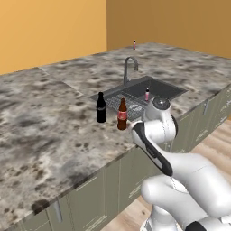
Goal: Place the large bottle from the dining counter next to the other large bottle outside the sink, and place the small bottle from the dining counter next to the other small bottle inside the sink.
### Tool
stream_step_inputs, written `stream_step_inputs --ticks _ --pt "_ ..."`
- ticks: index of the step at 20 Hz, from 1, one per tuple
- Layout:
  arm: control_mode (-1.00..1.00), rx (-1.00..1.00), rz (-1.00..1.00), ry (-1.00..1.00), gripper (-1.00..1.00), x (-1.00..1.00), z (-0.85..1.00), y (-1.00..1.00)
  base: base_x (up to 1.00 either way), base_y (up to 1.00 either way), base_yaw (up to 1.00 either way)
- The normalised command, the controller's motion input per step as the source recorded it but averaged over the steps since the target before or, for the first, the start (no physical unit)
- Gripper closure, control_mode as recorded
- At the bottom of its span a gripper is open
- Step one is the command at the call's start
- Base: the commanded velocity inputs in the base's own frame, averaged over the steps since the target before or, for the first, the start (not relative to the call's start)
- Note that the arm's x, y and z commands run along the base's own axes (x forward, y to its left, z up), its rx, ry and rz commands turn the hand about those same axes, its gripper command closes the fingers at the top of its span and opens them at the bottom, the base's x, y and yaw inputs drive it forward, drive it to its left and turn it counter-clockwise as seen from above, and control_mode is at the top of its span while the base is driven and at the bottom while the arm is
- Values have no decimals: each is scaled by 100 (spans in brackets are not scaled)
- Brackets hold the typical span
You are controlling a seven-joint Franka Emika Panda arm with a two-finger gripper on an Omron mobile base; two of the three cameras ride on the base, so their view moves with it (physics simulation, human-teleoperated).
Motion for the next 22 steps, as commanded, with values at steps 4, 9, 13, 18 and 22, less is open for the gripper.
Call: stream_step_inputs --ticks 4,9,13,18,22 --pt "100 12 0 0 -100 0 0 0 0 0 0" --pt "100 0 0 0 -100 0 0 0 -36 13 1" --pt "100 0 0 0 -100 0 0 0 -46 39 15" --pt "100 0 0 0 -100 0 0 0 -9 54 43" --pt "100 0 0 0 -100 0 0 0 -12 55 44"
